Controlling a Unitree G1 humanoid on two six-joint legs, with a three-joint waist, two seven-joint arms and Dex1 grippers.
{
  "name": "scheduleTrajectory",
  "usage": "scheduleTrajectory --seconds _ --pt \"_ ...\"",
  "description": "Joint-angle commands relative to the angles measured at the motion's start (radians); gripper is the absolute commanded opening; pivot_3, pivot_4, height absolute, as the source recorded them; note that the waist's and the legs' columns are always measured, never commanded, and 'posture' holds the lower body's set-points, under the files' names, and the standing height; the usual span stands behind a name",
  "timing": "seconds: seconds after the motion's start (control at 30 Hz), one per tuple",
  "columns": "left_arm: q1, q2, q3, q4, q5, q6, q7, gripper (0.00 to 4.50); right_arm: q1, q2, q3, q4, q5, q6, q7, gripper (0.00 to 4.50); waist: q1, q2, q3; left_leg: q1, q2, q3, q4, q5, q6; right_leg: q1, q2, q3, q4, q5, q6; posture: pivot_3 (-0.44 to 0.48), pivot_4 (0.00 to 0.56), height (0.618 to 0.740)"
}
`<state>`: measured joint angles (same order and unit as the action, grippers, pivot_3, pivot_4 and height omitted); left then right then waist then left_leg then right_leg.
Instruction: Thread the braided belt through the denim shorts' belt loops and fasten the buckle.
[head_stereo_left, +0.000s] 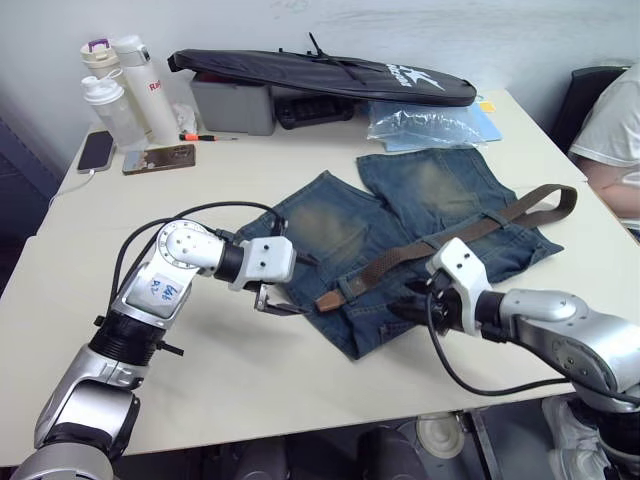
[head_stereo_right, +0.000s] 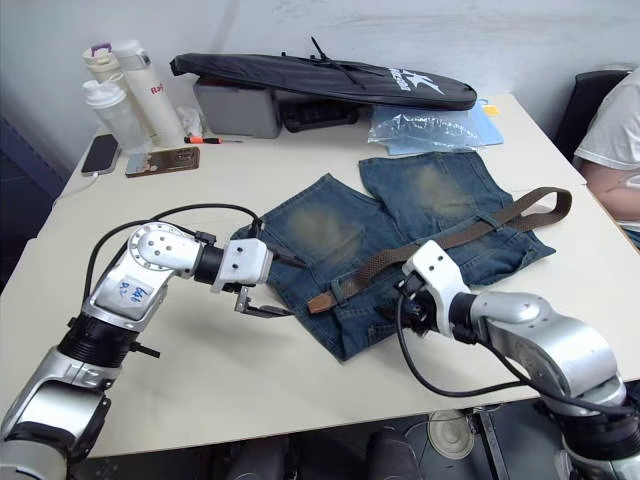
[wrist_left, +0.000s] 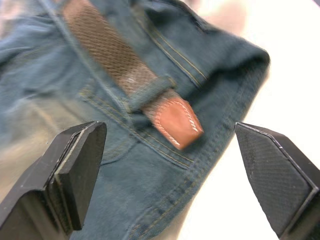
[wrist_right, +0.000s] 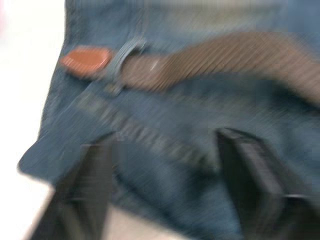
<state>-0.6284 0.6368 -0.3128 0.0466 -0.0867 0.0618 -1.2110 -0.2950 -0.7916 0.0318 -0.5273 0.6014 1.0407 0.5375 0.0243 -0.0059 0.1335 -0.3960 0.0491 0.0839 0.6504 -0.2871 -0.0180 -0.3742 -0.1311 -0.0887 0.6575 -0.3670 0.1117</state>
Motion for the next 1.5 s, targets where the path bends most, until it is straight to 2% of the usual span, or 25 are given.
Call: scheduleTrajectory --seconds 0.03,0.1,0.23,0.4,0.5,0.6,0.73,0.77,0.97,1.07,1.2,1.27,1.37,1.5 --pt "0.002 -0.052 -0.020 0.008 0.056 -0.074 0.067 4.50 -0.010 0.016 0.037 0.035 -0.063 -0.034 -0.018 1.14 0.003 0.000 0.000 0.000 0.000 0.002 0.000 0.000 0.000 0.000 0.000 0.000 0.000 0.000 0.000 0.000 0.150 0.658" --pt "0.000 -0.088 -0.043 0.041 0.101 -0.132 0.106 4.50 -0.012 0.039 0.041 0.043 -0.067 -0.021 -0.028 0.03 0.005 0.000 0.000 -0.002 0.000 0.003 0.003 0.000 0.000 0.000 -0.001 -0.001 0.000 0.000 0.000 0.000 0.150 0.658" --pt "-0.014 -0.131 -0.075 0.092 0.166 -0.214 0.150 4.50 -0.010 0.061 0.050 0.063 -0.088 0.001 -0.045 0.03 0.002 0.001 0.000 -0.006 -0.001 0.004 0.007 0.000 0.001 -0.001 -0.002 -0.001 0.000 0.001 0.002 0.000 0.150 0.658" --pt "-0.027 -0.141 -0.121 0.169 0.264 -0.309 0.188 4.50 0.003 0.079 0.048 0.069 -0.111 0.022 -0.071 0.03 0.002 0.001 -0.001 -0.006 0.000 0.003 0.007 0.000 0.001 -0.001 -0.002 -0.002 0.000 0.001 0.002 0.000 0.150 0.658" --pt "-0.038 -0.175 -0.128 0.200 0.281 -0.303 0.210 3.70 0.012 0.093 0.045 0.062 -0.118 0.029 -0.079 0.00 0.003 0.002 -0.001 -0.006 0.000 0.003 0.008 0.000 0.001 -0.001 -0.002 -0.002 0.000 0.001 0.002 0.000 0.150 0.658" --pt "-0.052 -0.195 -0.120 0.210 0.274 -0.293 0.207 2.35 0.018 0.105 0.044 0.054 -0.120 0.041 -0.085 0.00 0.002 0.002 -0.001 -0.007 -0.001 0.003 0.009 -0.001 0.002 -0.001 -0.002 -0.002 0.000 0.001 0.003 0.000 0.150 0.658" --pt "-0.054 -0.177 -0.117 0.190 0.224 -0.296 0.129 0.36 0.027 0.102 0.050 0.054 -0.127 0.057 -0.094 0.00 0.002 0.003 -0.001 -0.007 0.000 0.002 0.009 -0.001 0.001 -0.001 -0.002 -0.003 0.000 0.001 0.002 0.000 0.150 0.658" --pt "-0.054 -0.168 -0.118 0.190 0.220 -0.295 0.115 0.11 0.027 0.100 0.050 0.057 -0.131 0.065 -0.100 0.00 0.002 0.003 -0.002 -0.007 0.000 0.002 0.009 -0.001 0.001 -0.001 -0.002 -0.003 0.000 0.001 0.002 0.000 0.150 0.658" --pt "-0.055 -0.116 -0.083 0.151 0.166 -0.264 0.043 0.04 0.013 0.109 0.048 0.086 -0.139 0.136 -0.136 0.00 0.000 0.004 -0.002 -0.007 0.000 0.002 0.009 -0.001 0.001 -0.001 -0.002 -0.003 0.000 0.001 0.002 0.000 0.150 0.658" --pt "-0.024 -0.058 -0.072 0.086 0.129 -0.230 -0.015 0.04 0.009 0.114 0.058 0.102 -0.146 0.157 -0.145 0.00 -0.001 0.004 -0.002 -0.007 0.000 0.002 0.009 -0.001 0.001 -0.001 -0.002 -0.003 0.000 0.001 0.002 0.000 0.150 0.658" --pt "0.051 0.084 -0.026 0.011 0.096 -0.202 -0.082 0.04 -0.010 0.127 0.078 0.133 -0.157 0.167 -0.149 0.00 -0.004 0.005 -0.003 -0.007 0.000 0.002 0.009 -0.001 0.001 -0.001 -0.002 -0.003 0.000 0.001 0.002 0.000 0.150 0.658" --pt "0.107 0.194 -0.014 0.006 0.108 -0.205 -0.134 0.04 -0.027 0.127 0.099 0.155 -0.165 0.160 -0.142 0.00 -0.006 0.004 -0.005 -0.006 0.000 0.002 0.009 -0.001 0.002 0.000 -0.002 -0.003 0.001 0.001 0.002 0.000 0.150 0.658" --pt "0.188 0.336 0.024 0.055 0.135 -0.229 -0.144 0.04 -0.058 0.116 0.145 0.180 -0.171 0.148 -0.106 0.00 -0.011 0.004 -0.008 -0.006 0.001 0.002 0.009 -0.003 0.005 0.000 -0.001 -0.003 0.001 0.001 0.002 0.000 0.150 0.658" --pt "0.300 0.453 0.126 0.099 0.102 -0.239 -0.108 0.04 -0.102 0.081 0.204 0.221 -0.192 0.115 -0.041 0.00 -0.026 0.005 -0.011 -0.001 0.004 -0.002 0.007 -0.005 0.004 0.001 -0.002 -0.003 0.001 0.000 0.000 0.000 0.150 0.658"
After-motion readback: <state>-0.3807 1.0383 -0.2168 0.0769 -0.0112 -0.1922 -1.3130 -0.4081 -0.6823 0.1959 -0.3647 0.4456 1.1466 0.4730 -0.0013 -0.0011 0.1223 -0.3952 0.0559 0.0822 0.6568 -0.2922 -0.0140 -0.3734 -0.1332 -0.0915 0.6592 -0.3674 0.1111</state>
